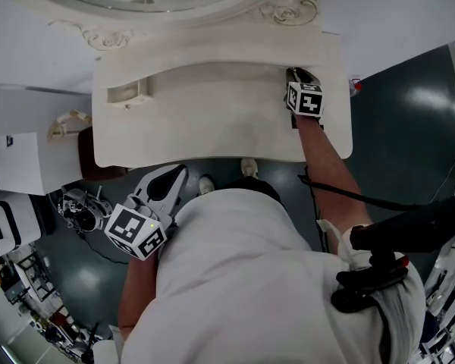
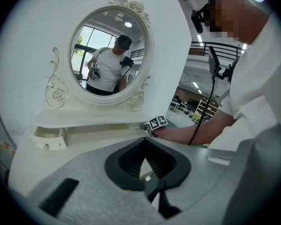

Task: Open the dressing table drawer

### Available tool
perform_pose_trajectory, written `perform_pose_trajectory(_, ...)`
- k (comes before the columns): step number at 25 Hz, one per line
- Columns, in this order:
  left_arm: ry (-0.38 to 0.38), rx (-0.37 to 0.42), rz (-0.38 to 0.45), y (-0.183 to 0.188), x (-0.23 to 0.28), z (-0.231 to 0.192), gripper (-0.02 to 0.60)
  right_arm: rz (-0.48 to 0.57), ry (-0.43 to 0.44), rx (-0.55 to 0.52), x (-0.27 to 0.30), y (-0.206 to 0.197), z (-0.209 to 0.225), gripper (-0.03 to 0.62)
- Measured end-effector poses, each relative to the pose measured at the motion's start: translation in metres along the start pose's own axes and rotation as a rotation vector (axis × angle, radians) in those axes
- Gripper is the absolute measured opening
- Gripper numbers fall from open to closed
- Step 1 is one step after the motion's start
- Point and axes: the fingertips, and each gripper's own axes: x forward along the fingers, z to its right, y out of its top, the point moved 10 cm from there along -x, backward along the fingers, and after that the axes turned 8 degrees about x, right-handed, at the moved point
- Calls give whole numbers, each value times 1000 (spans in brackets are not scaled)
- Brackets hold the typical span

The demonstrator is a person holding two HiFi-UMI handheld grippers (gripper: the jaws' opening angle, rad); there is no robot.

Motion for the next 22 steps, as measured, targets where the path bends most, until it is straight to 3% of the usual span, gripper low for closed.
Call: perform_pose_trajectory(22, -41, 5, 14, -8, -11, -6, -2, -26, -18, -12, -20, -20, -6, 97)
